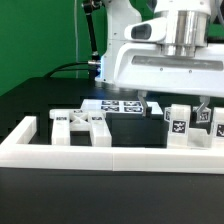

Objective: Assemble chair

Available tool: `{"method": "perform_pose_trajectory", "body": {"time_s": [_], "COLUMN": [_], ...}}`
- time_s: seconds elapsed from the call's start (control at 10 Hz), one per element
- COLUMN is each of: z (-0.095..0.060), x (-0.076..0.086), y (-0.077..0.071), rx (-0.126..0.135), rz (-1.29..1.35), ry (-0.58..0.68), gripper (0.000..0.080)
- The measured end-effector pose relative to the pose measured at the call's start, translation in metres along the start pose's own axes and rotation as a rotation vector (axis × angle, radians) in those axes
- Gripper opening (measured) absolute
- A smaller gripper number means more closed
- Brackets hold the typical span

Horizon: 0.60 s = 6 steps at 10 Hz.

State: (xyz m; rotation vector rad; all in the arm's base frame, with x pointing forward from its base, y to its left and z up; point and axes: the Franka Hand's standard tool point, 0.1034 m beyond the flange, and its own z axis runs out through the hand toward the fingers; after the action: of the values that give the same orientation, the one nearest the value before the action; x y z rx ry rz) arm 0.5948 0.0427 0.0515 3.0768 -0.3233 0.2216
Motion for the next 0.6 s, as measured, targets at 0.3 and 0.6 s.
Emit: {"method": "perform_pose_trajectory", "body": {"time_s": [0.3, 0.6], "z": [0.0075, 0.0080], "x": [0.0018, 0.0056], "y": [-0.0027, -0.0079], "rx": [-0.006, -0.002], "rz": [0.009, 0.013], "ry": [0.008, 0.036], "gripper": [0.0649, 0.0649]}}
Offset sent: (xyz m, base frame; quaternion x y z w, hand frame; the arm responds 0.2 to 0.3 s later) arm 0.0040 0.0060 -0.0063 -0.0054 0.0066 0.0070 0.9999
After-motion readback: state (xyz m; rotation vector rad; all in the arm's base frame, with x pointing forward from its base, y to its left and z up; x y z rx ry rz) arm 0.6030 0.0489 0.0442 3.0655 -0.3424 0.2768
